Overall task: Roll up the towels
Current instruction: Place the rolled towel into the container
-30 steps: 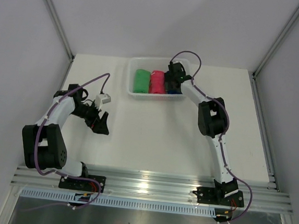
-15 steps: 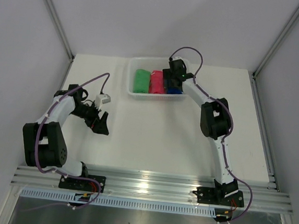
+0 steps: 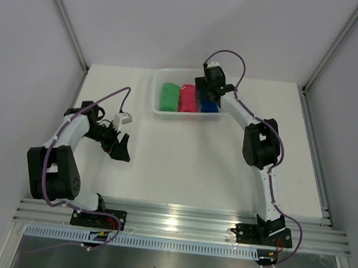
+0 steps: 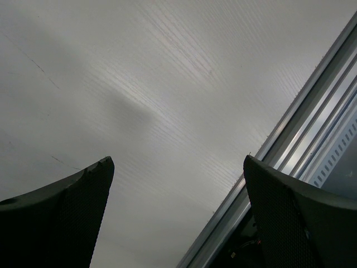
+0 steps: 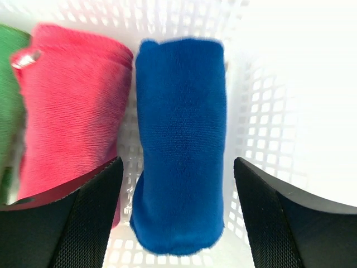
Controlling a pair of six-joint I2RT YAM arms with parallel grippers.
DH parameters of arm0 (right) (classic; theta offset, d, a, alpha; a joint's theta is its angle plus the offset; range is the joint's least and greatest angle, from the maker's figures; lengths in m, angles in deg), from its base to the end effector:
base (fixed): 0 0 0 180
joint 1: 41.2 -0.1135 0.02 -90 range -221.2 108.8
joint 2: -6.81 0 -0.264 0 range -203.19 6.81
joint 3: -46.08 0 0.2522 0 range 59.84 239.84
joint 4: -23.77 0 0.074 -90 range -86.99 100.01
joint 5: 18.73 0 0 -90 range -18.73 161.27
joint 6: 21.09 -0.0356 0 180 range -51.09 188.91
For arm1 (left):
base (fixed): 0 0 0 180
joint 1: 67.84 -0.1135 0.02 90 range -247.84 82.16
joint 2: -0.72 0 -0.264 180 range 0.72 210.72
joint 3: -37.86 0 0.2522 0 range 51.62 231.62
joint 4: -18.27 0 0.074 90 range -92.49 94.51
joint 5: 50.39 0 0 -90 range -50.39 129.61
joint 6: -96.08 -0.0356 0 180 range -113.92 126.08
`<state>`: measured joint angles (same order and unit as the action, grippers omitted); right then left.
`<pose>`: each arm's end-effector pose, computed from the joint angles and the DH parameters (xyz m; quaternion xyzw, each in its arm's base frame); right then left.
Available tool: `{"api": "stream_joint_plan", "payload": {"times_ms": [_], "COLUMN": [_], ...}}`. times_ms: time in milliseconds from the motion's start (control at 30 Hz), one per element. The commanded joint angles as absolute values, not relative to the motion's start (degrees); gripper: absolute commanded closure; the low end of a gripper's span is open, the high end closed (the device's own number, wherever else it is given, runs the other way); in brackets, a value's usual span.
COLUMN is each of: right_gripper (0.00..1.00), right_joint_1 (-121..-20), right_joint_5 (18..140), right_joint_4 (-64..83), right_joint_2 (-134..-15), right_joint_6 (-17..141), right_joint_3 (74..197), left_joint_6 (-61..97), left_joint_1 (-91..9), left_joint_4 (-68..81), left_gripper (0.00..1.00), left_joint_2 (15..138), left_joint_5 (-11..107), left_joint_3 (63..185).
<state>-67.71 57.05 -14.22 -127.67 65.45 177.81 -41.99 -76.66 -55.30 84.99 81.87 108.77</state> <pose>0.4863 0.2328 0.2189 -0.1297 0.8941 -0.0018 0.4286 0.2452 0.0138 0.2177 0.3223 0.8750 -0.3050 0.1936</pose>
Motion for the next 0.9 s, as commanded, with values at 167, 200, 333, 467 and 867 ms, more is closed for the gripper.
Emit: {"api": "stream_joint_plan", "payload": {"times_ms": [167,200,333,467,867], "right_gripper": [0.14,0.14,0.01,0.01,0.01], "right_joint_1": [-67.7,-67.1,-62.6,-54.3,-41.7], "right_joint_5": [56.2,56.9,57.6,59.7,57.3], "right_joint_4": [-10.7,-10.4,-10.0,-10.2,-0.1], "right_joint_2": [-110.4,-108.6,-99.2,-87.6,-65.3], "right_joint_6": [71.0,70.8,69.2,65.1,51.0], "right_joint_3": [173.9,172.4,162.9,147.3,108.2], "left_joint_6": [-40.7,-40.2,-36.6,-31.3,-21.0], "left_joint_1": [-77.6,-77.6,-77.7,-78.6,-82.9], "left_joint_4": [-54.5,-53.9,-50.9,-44.1,-28.5], "left_gripper": [0.01,0.01,0.01,0.0,0.01], "left_joint_2": [83.7,83.5,81.8,77.3,68.3], "left_joint_5": [82.2,81.6,78.1,73.3,63.2], "left_joint_3": [110.3,110.1,109.3,107.3,99.1]}}
